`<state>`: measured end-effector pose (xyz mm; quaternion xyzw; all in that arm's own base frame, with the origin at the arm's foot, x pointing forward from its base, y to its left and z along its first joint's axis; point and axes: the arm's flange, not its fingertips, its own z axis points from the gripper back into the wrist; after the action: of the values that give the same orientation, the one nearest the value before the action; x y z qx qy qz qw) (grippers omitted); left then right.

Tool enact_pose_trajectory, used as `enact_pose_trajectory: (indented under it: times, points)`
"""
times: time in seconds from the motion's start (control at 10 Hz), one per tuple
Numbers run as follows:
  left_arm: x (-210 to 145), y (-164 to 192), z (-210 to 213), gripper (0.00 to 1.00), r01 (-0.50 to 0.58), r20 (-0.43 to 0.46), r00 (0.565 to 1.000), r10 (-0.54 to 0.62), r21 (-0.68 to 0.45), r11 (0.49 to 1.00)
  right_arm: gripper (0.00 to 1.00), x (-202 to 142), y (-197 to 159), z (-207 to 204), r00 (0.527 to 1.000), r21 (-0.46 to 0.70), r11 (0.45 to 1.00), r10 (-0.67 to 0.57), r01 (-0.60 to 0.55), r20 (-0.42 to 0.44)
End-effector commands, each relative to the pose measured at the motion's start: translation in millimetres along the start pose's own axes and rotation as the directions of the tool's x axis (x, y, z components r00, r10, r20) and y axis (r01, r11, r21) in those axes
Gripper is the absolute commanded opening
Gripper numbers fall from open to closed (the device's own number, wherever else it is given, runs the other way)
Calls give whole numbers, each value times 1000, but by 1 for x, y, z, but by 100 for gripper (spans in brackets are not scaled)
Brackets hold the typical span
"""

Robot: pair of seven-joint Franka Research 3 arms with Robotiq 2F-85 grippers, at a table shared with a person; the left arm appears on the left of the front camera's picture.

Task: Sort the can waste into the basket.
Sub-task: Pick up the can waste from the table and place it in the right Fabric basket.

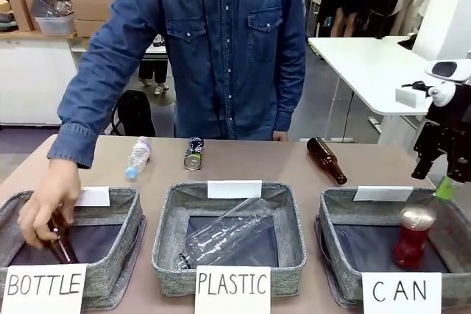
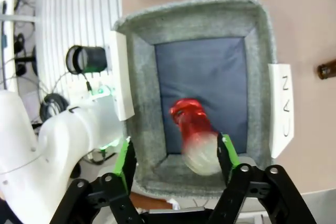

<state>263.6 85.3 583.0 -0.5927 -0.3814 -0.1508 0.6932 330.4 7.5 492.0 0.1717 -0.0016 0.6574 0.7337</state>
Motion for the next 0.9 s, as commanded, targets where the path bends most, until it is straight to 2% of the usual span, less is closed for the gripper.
enact_pose_trajectory:
  times: [0.0,0.6,0.7,0.8]
  points:
    - [2,-1,-1,100,20,10,1000,-20,-18,1000,100,-2,-4,2,1000,-15,1000,2,-2,7]
    - [2,-1,-1,100,20,10,1000,-20,-18,1000,100,0,-8,4,999,5,1000,-26,25,37]
    - [2,-1,-1,100,20,10,1000,-20,-18,1000,100,1,-10,6,992,23,996,-87,85,90]
    - [2,-1,-1,100,20,10,1000,-20,-18,1000,100,12,-12,16,885,99,950,-311,295,347]
